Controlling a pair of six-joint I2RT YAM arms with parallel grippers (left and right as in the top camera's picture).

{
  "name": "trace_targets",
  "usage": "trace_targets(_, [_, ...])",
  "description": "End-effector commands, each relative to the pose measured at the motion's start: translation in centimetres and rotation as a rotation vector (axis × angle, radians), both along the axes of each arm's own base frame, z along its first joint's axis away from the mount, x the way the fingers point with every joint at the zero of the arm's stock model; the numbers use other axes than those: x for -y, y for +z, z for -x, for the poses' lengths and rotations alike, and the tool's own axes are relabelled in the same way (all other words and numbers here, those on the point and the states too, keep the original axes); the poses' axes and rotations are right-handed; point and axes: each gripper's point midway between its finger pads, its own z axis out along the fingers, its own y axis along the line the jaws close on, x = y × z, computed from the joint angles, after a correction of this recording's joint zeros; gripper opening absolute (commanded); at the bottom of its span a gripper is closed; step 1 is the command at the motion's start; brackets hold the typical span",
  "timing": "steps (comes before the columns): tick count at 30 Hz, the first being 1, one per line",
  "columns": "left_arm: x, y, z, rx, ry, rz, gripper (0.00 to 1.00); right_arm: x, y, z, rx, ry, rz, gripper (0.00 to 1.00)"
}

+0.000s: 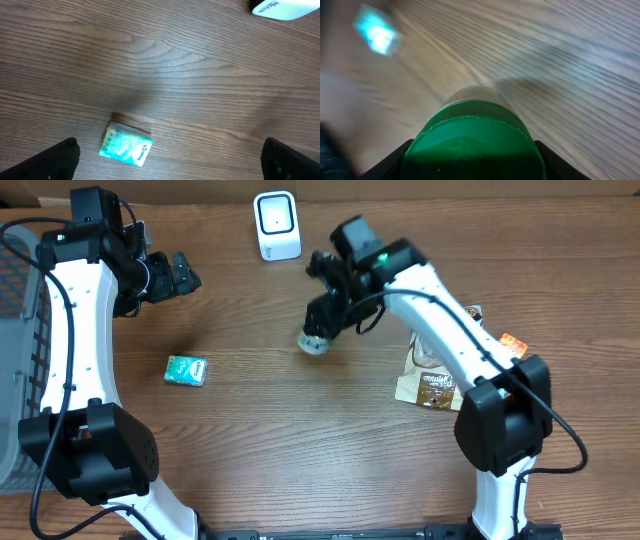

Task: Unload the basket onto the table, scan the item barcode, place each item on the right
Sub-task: 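Lift the jar and move it toward the white scanner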

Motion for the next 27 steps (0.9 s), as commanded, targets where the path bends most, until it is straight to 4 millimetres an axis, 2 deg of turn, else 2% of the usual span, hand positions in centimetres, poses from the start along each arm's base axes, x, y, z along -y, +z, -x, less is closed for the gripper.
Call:
trace_targets(1, [0.0, 0.8, -0.3, 0.024, -0.010, -0.010, 1.00, -1.7, 8.4, 1.1, -0.053, 0.040, -0.351, 0.41])
trace_targets(5, [0.0, 0.8, -0.3, 0.024, -0.010, -0.010, 0.99, -1.2, 12.3, 1.5, -0.178, 0.032, -0.582, 0.41])
trace_targets(8, [0.0, 0.8, -0.3, 0.024, -0.010, -0.010, 1.00, 0.0, 15.7, 1.9, -0.276, 0.063, -0.783, 0.41])
trace_targets(10, [0.0, 0.8, -0.3, 0.024, -0.010, -0.010, 1.00, 0.7, 16.9, 2.0, -0.298, 0.078, -0.849, 0.41])
trace_targets(16, [0.0, 0.8, -0.3, 0.024, -0.010, -0.010, 0.99, 1.0, 17.6, 2.1, -0.320, 0.087, -0.890, 0.41])
trace_targets(27, [0.0, 0.8, -0.3, 0.024, -0.010, -0.010, 1.00, 1.0, 17.4, 1.9, -0.309, 0.082, -0.878, 0.41])
